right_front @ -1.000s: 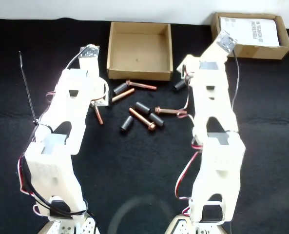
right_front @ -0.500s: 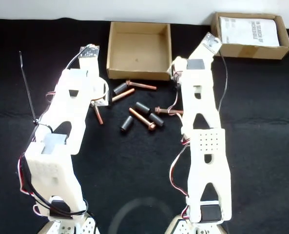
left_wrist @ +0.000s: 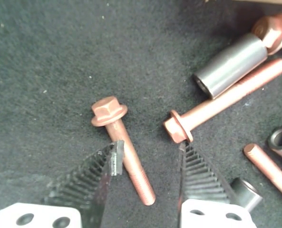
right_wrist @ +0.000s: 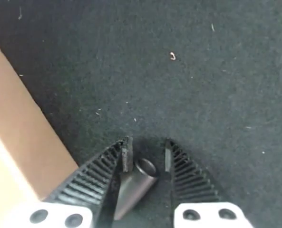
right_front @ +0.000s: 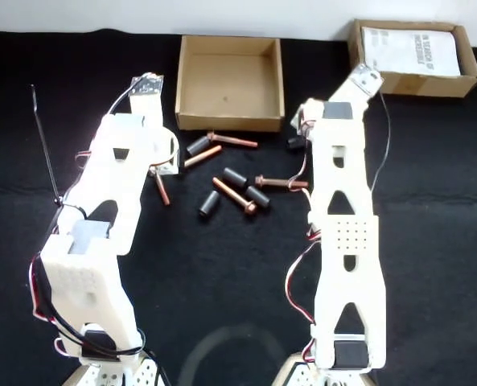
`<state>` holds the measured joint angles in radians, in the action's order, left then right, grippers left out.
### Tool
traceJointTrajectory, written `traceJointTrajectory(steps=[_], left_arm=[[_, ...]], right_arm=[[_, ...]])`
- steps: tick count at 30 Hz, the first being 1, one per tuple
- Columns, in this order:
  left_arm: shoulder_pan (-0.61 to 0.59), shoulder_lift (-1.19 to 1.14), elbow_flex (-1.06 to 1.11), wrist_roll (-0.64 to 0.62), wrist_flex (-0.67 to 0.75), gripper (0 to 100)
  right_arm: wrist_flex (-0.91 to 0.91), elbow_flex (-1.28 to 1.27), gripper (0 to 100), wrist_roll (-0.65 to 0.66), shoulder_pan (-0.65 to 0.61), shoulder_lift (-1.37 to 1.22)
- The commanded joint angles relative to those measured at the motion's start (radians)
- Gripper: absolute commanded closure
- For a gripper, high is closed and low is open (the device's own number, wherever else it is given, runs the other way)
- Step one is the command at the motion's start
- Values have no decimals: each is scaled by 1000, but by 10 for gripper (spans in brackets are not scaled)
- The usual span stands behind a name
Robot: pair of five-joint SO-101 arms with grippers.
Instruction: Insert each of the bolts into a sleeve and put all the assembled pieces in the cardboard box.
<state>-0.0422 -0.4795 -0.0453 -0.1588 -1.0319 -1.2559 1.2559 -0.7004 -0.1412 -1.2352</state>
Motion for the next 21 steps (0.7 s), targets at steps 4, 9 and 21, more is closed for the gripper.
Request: traceJointTrajectory(steps=[4,9,21], left_arm=[[-18,-4,-27,0,5,793],[-18,-4,-27,2,5,793],[-18,-4,-25,2,5,793]], right_arm=[[-28,21,847,-2,-15,4],[-84,21,841,-6,-45,7],[-157,151,842,-9,-142,1]])
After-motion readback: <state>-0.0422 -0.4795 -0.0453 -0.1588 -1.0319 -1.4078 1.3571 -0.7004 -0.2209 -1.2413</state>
